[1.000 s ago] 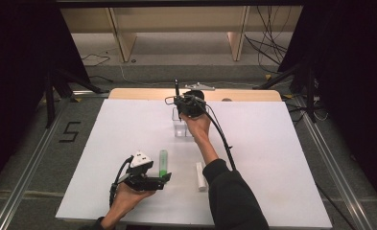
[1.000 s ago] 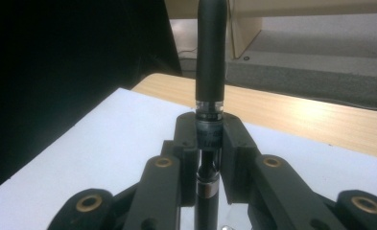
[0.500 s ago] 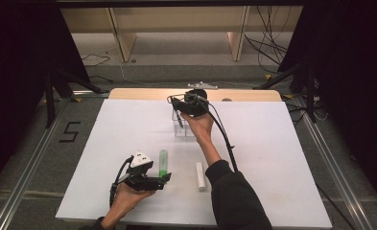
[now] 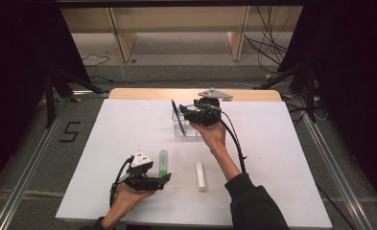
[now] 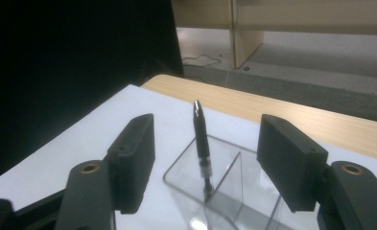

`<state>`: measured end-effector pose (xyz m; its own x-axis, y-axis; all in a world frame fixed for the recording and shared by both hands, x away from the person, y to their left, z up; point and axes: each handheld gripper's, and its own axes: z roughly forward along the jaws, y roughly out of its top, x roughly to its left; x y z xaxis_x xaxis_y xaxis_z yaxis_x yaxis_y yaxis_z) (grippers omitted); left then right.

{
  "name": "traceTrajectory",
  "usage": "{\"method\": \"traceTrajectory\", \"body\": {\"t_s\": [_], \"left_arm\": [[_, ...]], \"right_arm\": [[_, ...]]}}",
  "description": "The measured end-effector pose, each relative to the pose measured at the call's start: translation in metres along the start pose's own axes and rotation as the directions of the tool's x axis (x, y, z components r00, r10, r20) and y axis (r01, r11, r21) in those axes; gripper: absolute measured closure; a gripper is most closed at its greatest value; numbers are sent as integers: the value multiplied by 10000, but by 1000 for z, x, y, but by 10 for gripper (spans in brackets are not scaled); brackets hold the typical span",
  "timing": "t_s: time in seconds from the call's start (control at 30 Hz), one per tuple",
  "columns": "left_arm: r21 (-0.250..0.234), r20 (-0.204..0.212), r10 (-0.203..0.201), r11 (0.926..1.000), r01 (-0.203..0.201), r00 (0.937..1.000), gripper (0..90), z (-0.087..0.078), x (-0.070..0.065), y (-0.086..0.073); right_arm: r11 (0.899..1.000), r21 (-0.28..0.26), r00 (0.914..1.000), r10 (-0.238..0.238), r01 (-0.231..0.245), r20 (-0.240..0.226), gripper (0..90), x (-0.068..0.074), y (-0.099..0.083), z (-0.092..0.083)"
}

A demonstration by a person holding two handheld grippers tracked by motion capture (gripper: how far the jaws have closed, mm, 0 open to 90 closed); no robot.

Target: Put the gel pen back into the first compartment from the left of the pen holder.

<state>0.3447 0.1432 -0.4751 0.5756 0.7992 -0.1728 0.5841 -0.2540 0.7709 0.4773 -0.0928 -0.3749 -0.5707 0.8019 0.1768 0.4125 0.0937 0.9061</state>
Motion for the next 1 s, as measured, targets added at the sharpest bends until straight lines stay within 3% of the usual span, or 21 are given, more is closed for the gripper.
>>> {"method": "traceTrajectory", "body": {"t_s": [0.33, 0.5, 0.6, 0.9, 1.0], "left_arm": [[-128, 44, 124, 9998, -123, 9999, 154, -2, -1, 0], [-263, 253, 176, 9995, -169, 9995, 181, -3, -3, 1], [-375, 423, 261, 9990, -246, 9988, 264, -4, -3, 1], [-100, 809, 623, 9980, -616, 9948, 735, 1, -9, 0], [98, 940, 693, 9975, -706, 9932, 843, 3, -10, 1]], "right_arm": [[9998, -77, 9981, -164, 160, -590, 334, 4, -24, -39], [9990, 75, 9973, -446, 451, -582, 313, 5, -42, -56], [9985, 74, 9968, -538, 544, -595, 310, 4, -52, -66], [9966, 117, 9954, -804, 811, -526, 310, 4, -79, -91], [9972, 91, 9961, -739, 744, -484, 304, 2, -86, -99]]}}
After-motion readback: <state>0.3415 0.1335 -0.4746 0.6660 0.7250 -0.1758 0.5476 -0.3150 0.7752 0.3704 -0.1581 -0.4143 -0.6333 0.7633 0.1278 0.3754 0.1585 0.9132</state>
